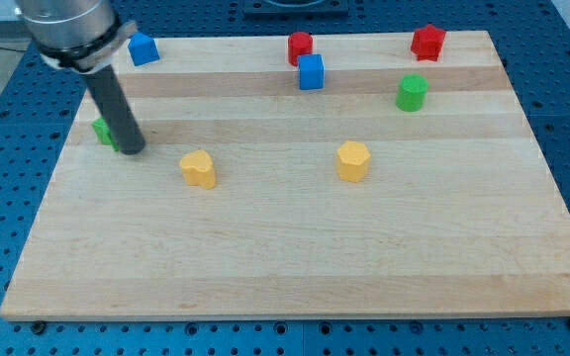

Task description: Adjust the green circle vertically below the red star

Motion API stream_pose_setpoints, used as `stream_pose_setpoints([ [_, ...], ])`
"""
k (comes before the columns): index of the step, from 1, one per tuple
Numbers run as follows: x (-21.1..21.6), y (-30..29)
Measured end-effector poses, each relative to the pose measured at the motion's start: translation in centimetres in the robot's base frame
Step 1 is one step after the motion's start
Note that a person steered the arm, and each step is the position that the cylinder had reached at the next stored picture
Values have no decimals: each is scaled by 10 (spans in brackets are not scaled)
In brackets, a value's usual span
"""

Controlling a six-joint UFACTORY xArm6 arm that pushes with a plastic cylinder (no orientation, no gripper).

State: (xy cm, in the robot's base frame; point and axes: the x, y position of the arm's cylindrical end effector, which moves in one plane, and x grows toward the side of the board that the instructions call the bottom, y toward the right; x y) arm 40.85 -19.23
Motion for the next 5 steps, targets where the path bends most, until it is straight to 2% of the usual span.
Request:
stream_pose_setpoints([
  [3, -69, 237],
  [5, -94, 311],
])
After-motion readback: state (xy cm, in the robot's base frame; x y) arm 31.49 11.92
